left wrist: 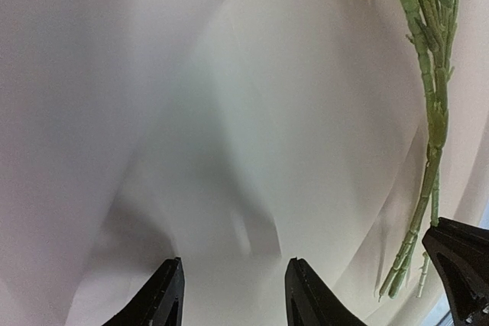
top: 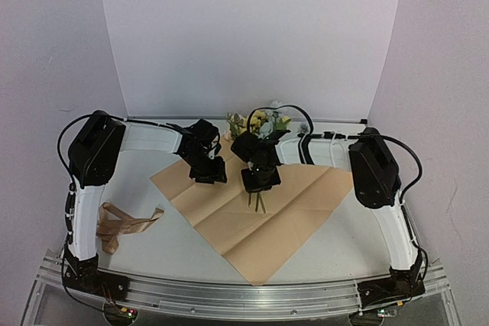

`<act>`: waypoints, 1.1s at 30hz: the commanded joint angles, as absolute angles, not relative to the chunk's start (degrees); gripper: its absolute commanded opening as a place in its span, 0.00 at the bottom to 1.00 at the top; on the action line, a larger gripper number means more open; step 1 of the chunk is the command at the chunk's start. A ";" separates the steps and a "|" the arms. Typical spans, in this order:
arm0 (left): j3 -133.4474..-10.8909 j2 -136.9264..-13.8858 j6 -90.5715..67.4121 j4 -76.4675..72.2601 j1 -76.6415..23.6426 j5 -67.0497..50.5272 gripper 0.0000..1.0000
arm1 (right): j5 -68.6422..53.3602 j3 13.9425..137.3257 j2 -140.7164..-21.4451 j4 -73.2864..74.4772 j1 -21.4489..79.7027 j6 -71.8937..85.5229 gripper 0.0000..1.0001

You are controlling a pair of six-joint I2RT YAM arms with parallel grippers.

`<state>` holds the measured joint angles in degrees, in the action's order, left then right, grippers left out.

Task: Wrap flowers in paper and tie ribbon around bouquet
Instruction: Adjust the fake flower on the flattened wrapping paper.

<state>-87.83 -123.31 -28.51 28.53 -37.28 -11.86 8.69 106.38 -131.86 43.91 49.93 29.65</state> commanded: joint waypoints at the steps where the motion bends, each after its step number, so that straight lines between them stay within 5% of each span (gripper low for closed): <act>1: -88.46 -123.60 -28.39 32.44 -36.78 -11.05 0.47 | 11.59 108.84 -127.64 43.86 49.46 27.70 0.04; 12: -88.94 -124.21 -28.30 32.68 -36.75 -11.40 0.47 | 10.66 111.98 -131.59 43.76 47.89 24.79 0.04; 23: -88.94 -124.33 -28.11 32.65 -36.74 -11.34 0.47 | 8.13 113.13 -128.66 43.70 47.79 28.08 0.27; 33: -90.28 -124.80 -27.89 33.38 -36.74 -11.59 0.47 | 3.51 121.11 -139.62 43.86 47.80 37.26 0.26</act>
<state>-88.45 -123.50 -28.49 29.56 -37.26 -11.90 5.16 119.03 -134.43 43.38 47.77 32.25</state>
